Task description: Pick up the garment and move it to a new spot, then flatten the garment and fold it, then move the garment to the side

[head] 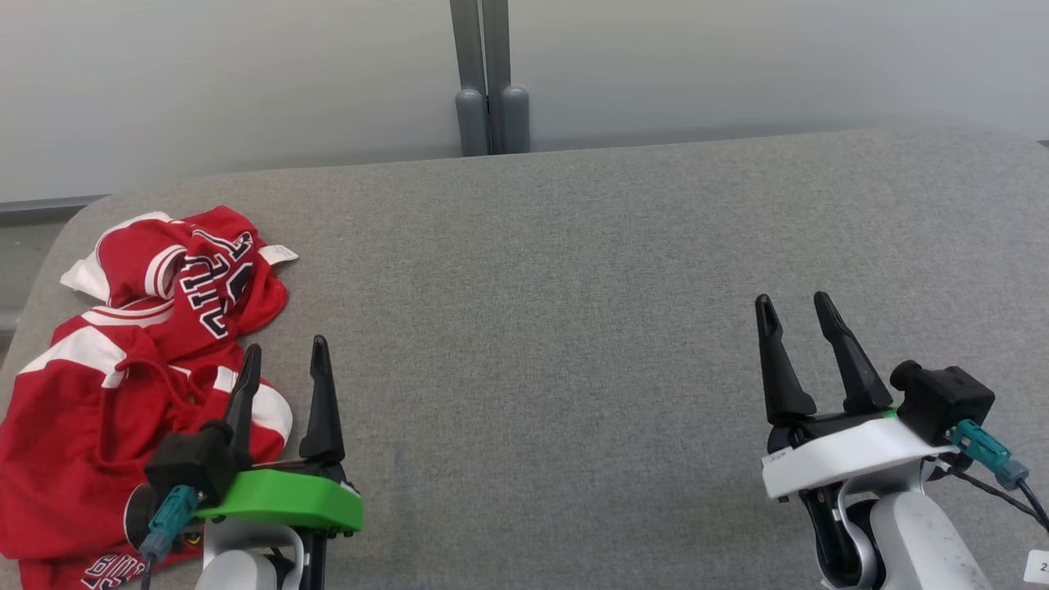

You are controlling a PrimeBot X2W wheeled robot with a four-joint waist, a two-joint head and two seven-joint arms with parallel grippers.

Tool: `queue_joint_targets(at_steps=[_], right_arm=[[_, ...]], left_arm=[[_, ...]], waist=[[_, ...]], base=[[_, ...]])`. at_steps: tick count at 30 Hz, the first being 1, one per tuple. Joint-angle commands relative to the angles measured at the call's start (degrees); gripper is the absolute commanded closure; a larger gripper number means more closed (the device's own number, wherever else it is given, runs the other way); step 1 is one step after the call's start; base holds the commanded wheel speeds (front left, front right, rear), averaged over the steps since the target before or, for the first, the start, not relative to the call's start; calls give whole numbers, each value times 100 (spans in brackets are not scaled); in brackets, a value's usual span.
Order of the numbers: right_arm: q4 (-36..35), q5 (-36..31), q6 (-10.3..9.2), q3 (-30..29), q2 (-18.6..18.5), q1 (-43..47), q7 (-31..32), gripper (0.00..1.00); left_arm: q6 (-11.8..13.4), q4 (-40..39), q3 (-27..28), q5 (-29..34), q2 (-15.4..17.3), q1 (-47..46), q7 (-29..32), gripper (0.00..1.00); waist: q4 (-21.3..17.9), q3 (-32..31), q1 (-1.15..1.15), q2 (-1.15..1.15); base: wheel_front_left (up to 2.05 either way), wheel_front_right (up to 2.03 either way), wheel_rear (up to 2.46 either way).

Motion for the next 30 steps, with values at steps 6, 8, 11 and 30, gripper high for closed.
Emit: queue_joint_targets(at_steps=[6, 8, 11, 30], right_arm=[[-41, -303, 15, 37, -14, -84, -117, 0], [-47, -372, 15, 37, -14, -92, -148, 0], [-58, -469, 15, 29, -15, -99, -172, 0], [-20, -767, 11, 27, -18, -136, -287, 0]], left_arm=[[40, -31, -64, 347, 46, -66, -112, 0], [48, -39, -78, 435, 46, -72, -130, 0], [59, -49, -96, 531, 47, -87, -164, 0], [115, -56, -151, 940, 49, -118, -278, 0]], waist=[[9, 5, -1, 0], [14, 18, -1, 0], [23, 39, -1, 0], [29, 114, -1, 0]], base=[[0, 0, 0], [0, 0, 0], [0, 0, 0], [0, 0, 0]])
